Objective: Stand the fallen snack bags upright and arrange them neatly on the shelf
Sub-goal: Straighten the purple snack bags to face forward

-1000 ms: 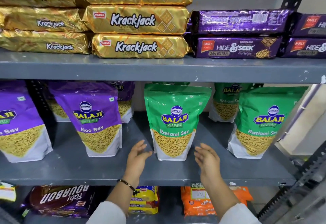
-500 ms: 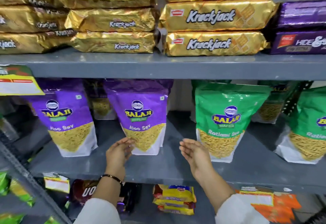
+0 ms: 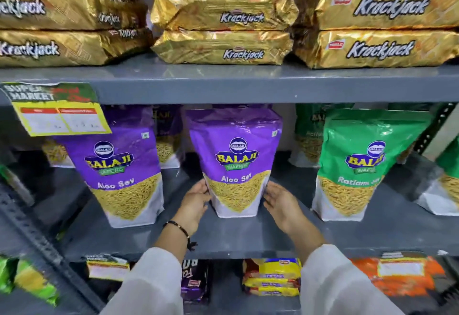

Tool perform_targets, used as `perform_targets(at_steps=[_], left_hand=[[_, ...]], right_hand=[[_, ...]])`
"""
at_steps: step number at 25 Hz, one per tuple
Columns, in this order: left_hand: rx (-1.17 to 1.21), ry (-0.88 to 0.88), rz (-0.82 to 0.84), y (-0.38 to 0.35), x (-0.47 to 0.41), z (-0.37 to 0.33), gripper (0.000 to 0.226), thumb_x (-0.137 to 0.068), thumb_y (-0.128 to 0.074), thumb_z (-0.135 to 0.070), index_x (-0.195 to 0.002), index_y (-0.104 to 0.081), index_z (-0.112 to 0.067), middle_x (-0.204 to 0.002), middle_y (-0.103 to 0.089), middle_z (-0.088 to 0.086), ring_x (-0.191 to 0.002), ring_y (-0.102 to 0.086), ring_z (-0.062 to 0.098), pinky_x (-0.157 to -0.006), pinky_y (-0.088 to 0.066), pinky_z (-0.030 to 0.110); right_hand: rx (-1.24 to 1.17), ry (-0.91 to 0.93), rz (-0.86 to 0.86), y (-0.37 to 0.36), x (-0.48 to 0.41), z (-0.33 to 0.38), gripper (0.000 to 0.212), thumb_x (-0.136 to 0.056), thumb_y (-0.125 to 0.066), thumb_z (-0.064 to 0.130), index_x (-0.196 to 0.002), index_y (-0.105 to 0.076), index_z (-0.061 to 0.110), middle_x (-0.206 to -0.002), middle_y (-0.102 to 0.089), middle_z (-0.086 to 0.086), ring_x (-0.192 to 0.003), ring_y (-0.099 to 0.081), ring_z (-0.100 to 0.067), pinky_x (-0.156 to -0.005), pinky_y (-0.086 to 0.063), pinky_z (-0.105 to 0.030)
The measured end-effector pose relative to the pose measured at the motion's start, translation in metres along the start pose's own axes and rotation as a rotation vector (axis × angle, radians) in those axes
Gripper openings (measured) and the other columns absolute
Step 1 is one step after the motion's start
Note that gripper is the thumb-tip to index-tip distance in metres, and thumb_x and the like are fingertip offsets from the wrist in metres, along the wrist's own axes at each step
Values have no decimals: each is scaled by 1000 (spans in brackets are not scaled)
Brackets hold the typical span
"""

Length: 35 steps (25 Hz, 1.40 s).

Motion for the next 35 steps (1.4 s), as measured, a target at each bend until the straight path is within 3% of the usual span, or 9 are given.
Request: perform_targets(at_steps=[3,7,10,15,18,21,25,31,35], left_hand=[[19,-6,37,-3,1,0,63,-82,-23,20,-137,-35,-7,-121,-45,-1,-98,-48,8,-51,-44,2],[26,-11,67,-1,8,2,68,-79,-20,24,-138,-34,-7,-123,-44,0,-98,-50,8,-53,-45,1],[23,-8,78,-1,9,7,68,-80,-23,24,-138,-34,-10,-126,-46,-1,-111,-43,10,-53,-45,0],[23,-10,77,-1,9,14,73,-77,-24,27,-140,-32,-10,-128,-47,-1,-115,-44,12,-56,-48,2],[-5,-8,79,0,6,15,72,-77,-24,26,-138,-36,-11,-125,-49,-1,-110,-49,13,-55,-48,4],[-43,-7,87,-1,5,13,69,-77,-24,25,-134,-41,-11,-123,-51,-1,-95,-54,6,-54,-48,4],[-63,-5,83,-2,8,10,67,-79,-26,22,-132,-41,-16,-117,-52,-5,-92,-54,2,-55,-47,4],[-59,-4,76,1,5,11,71,-77,-25,24,-135,-40,-12,-120,-51,-4,-107,-50,12,-74,-44,18],[-66,9,60,-1,5,13,69,-79,-26,23,-137,-37,-11,-123,-50,-4,-112,-48,14,-90,-39,28]], right_hand=[[-39,-1,8,-1,7,-2,42,-95,-31,20,-135,-43,13,-125,-52,-2,-122,-45,-17,-111,-26,-34],[-61,-6,33,1,12,-9,44,-96,-29,23,-139,-38,15,-142,-46,-3,-130,-41,-18,-109,-26,-33],[-70,-3,36,5,19,-11,44,-96,-30,25,-139,-39,17,-140,-48,-2,-130,-42,-18,-114,-24,-37],[-55,15,54,2,31,-9,43,-96,-30,24,-138,-39,17,-127,-52,2,-129,-42,-18,-112,-26,-36],[-37,25,54,0,33,-9,36,-96,-32,25,-130,-45,23,-110,-60,7,-115,-50,-15,-110,-29,-36],[-37,20,44,0,34,-8,26,-96,-33,25,-115,-51,26,-105,-62,9,-107,-53,-14,-108,-31,-36],[-31,29,30,-3,36,-8,26,-96,-33,24,-93,-58,30,-97,-62,13,-96,-56,-7,-103,-33,-34],[-43,36,7,-4,36,-14,22,-96,-35,26,-99,-56,31,-100,-64,12,-102,-56,-11,-105,-34,-35],[-38,19,3,-4,36,-15,21,-95,-37,28,-103,-56,30,-115,-62,4,-115,-53,-17,-108,-33,-37]])
Point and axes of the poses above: each hand's wrist, its own x-axis away from the middle knuckle, its own y-axis out of the back of the hand, z = x × y, the point moved 7 cm from there along -x, towards the middle knuckle
